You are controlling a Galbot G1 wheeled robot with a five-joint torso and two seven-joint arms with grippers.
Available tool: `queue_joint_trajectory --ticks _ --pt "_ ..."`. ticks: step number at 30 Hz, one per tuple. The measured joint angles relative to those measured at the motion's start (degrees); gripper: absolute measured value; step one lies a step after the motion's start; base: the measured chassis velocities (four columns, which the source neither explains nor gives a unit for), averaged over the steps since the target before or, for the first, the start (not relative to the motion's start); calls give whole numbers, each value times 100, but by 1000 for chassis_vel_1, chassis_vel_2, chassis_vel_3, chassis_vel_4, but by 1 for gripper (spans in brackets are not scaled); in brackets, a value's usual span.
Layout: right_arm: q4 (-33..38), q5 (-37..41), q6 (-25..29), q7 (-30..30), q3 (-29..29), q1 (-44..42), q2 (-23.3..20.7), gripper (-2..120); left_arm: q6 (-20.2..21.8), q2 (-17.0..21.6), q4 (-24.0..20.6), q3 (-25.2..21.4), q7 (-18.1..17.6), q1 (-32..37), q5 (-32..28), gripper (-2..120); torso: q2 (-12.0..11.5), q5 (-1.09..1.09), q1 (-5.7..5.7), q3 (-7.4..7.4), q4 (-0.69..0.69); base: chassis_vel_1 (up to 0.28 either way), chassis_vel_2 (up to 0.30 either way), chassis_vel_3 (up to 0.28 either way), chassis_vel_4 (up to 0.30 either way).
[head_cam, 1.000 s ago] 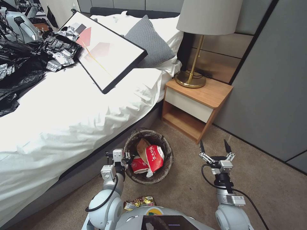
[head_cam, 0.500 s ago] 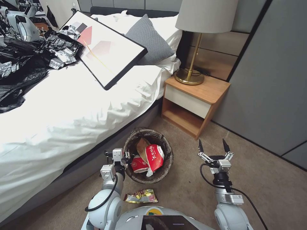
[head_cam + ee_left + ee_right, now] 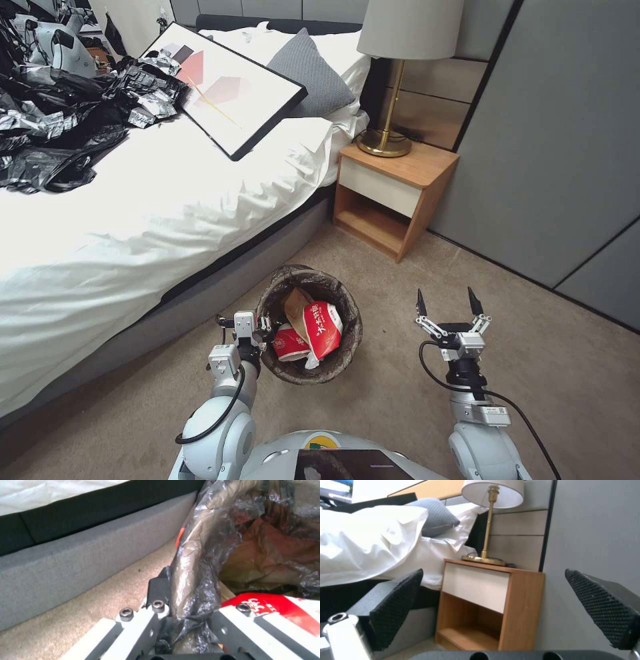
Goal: Pick up the trash bin, then pick up the garbage from the floor and place it into the trash bin.
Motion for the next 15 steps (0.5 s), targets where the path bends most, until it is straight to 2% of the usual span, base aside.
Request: queue_joint_trajectory --ticks 15 --pt "69 -54 47 -78 49 0 10 100 -1 10 -63 24 9 24 -39 2 0 3 1 2 1 -16 17 17 -19"
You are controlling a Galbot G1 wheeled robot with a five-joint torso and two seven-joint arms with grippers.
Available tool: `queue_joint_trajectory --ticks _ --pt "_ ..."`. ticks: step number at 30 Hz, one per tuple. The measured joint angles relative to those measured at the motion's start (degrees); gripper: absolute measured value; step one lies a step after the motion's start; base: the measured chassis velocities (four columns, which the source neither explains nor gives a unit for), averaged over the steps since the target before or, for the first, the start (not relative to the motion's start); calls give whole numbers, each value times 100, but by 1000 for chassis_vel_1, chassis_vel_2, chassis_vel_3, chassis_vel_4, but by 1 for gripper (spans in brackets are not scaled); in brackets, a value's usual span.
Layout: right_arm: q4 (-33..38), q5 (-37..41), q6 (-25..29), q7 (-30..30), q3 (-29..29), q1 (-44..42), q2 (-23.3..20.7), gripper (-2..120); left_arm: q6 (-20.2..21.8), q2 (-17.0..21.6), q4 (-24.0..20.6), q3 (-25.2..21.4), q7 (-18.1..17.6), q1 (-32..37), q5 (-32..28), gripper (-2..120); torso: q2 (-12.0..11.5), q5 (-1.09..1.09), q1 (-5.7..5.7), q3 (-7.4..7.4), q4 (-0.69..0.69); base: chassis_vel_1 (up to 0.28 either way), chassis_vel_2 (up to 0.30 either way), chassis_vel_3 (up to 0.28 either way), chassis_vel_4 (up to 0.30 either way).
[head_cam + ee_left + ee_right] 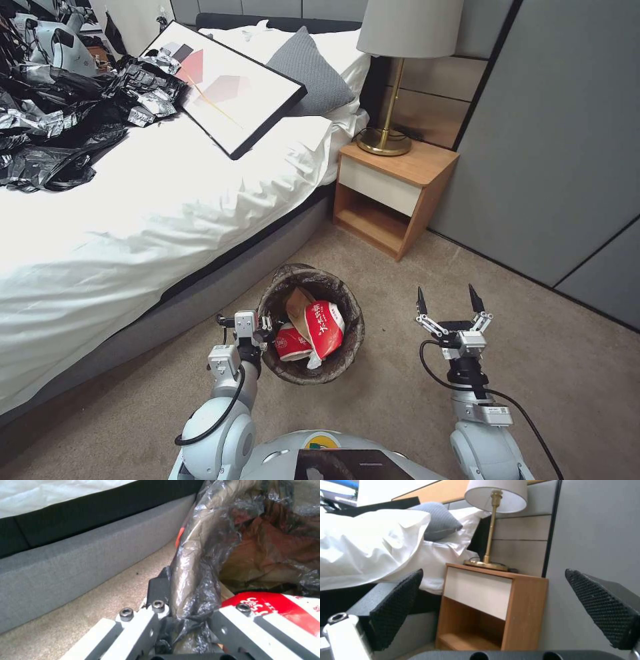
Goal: Pick up the trash bin, then pick up the garbage from the floor and place it into the trash bin.
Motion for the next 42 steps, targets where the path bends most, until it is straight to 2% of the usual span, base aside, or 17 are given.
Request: queue_joint_trajectory --ticks 13,37,42 --pt "4 -51 44 -18 10 105 -21 100 -2 9 -31 0 9 3 -20 2 0 -1 0 -1 0 37 33 29 31" --pt "-62 -317 146 -75 15 278 -23 100 -54 0 19 -9 10 -47 -54 2 0 0 0 -1 0 107 112 113 107" --pt "-89 -336 113 -55 14 285 -29 100 -86 -8 21 -15 13 -51 -45 2 0 0 0 -1 4 101 110 117 95"
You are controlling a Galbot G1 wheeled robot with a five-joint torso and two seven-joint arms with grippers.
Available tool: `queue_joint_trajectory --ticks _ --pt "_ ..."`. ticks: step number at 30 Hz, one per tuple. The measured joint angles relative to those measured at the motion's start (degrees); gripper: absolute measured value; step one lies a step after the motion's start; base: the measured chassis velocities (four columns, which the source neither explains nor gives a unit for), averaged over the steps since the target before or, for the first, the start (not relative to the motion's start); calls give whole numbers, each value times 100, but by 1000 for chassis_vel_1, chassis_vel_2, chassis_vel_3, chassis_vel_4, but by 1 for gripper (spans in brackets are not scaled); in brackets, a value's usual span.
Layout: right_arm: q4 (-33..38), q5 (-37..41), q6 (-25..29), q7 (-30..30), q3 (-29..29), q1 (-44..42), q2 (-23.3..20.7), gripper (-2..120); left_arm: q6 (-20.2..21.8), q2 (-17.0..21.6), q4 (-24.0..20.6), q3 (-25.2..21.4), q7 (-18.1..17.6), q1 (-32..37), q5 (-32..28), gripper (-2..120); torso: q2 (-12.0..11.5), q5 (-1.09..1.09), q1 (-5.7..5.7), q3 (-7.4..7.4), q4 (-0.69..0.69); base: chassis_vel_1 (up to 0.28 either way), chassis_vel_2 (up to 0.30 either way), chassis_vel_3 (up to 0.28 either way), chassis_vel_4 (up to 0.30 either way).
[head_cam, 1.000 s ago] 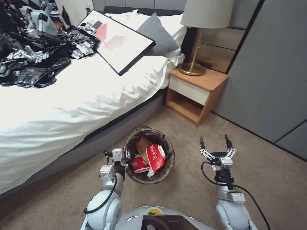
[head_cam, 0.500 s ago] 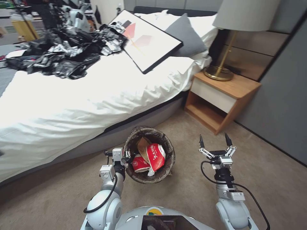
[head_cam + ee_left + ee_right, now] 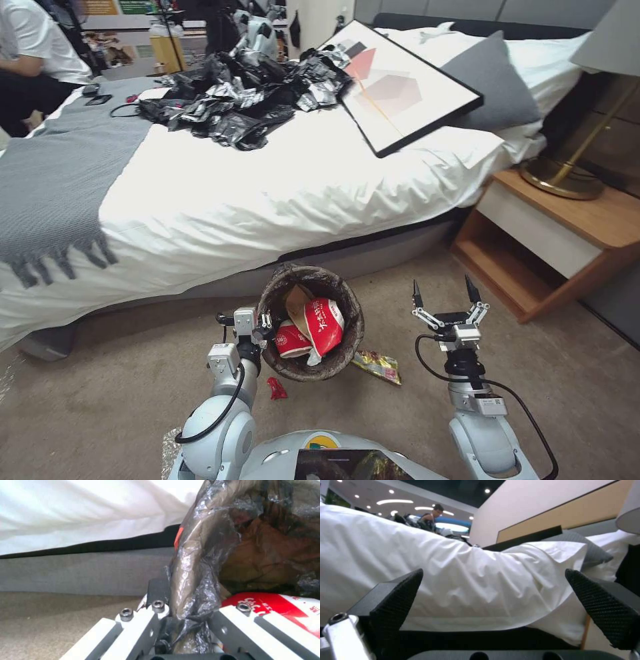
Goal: Pick up the trash bin, then pick up the garbage from the floor and place it into the trash bin.
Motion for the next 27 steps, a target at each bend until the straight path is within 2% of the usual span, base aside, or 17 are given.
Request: queue_joint_trajectory --ticks 6,16,19,24,27 --pt "-9 -5 -10 6 -7 1 -8 100 -11 -5 -1 10 1 -1 9 2 0 0 0 0 -7 20 18 23 17" --pt "-4 -35 -15 -15 -13 -40 -26 100 -48 -4 -48 4 -4 14 -11 2 0 0 0 0 -4 0 0 0 0" --pt "29 83 -120 -238 -46 -103 -159 100 -50 -3 -65 0 -16 19 -20 2 0 0 0 0 -4 0 0 0 0" --pt "-25 350 -604 -602 -138 -79 -517 100 -54 3 -125 -21 -24 35 -21 2 0 0 0 0 -4 0 0 0 0" --pt "-369 710 -1400 -1080 -349 170 -1131 100 -57 2 -206 -65 -27 35 -29 2 0 0 0 0 -2 0 0 0 0"
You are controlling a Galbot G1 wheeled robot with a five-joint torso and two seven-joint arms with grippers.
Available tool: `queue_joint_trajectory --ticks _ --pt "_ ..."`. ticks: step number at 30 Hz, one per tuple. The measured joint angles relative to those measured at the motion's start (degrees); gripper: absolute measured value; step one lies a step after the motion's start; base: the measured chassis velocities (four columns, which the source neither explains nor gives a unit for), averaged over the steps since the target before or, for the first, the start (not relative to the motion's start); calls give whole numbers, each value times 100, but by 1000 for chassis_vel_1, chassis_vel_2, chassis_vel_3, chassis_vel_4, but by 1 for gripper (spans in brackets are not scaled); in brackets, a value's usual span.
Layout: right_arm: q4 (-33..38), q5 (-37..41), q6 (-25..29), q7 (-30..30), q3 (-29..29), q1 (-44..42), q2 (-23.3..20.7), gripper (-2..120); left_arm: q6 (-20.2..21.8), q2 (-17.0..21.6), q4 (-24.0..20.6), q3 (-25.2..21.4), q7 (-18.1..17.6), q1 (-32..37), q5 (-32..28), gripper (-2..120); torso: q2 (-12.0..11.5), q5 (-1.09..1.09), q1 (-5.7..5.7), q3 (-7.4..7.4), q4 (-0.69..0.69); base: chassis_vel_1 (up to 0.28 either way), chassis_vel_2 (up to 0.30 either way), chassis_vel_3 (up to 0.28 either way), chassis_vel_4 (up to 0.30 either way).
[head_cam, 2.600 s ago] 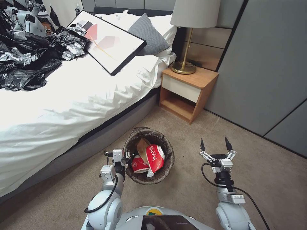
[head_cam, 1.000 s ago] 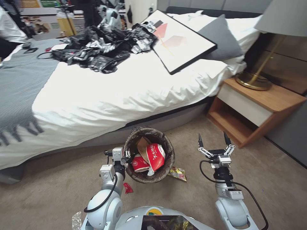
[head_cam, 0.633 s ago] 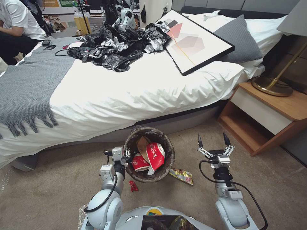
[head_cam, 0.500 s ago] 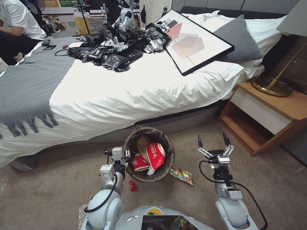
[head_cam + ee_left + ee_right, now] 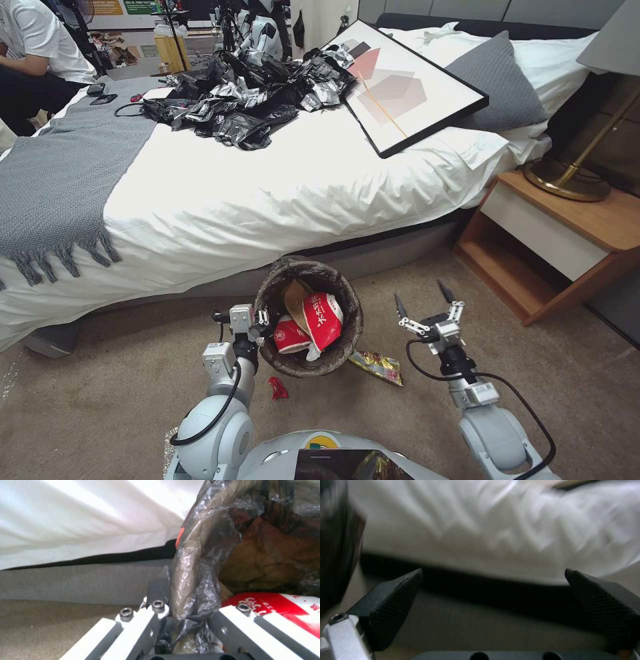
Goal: Pick up the trash bin, then pick up the garbage from the floor and place it into the trash bin.
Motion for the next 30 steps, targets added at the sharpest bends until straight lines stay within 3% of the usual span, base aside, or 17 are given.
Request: queue_joint_trajectory --ticks 1,4,9,19,22,30 --pt "0 0 0 0 0 0 0 100 0 0 0 0 0 0 0 2 0 0 0 0 0 0 0 0 0" --pt "-403 218 -684 -415 -293 263 -474 100 0 1 -37 -36 -5 5 -15 2 0 2 0 0 1 0 0 0 0" --pt "-875 116 -1154 -909 -533 526 -700 100 -1 -11 -46 -45 -8 2 -22 2 0 0 0 0 -2 0 0 0 0" --pt "-2300 -302 -1361 -2165 -782 1232 -765 100 4 -29 29 -23 -19 -63 -27 2 0 0 0 0 -2 0 0 0 0" --pt "-2724 -430 -1329 -2722 -848 1505 -747 100 8 -46 56 -7 -20 -60 -17 2 0 0 0 0 -2 0 0 0 0" --pt "-3584 -691 -1074 -3405 -967 2004 -622 100 15 -57 85 9 -24 -48 10 2 0 0 0 0 -1 0 0 0 0"
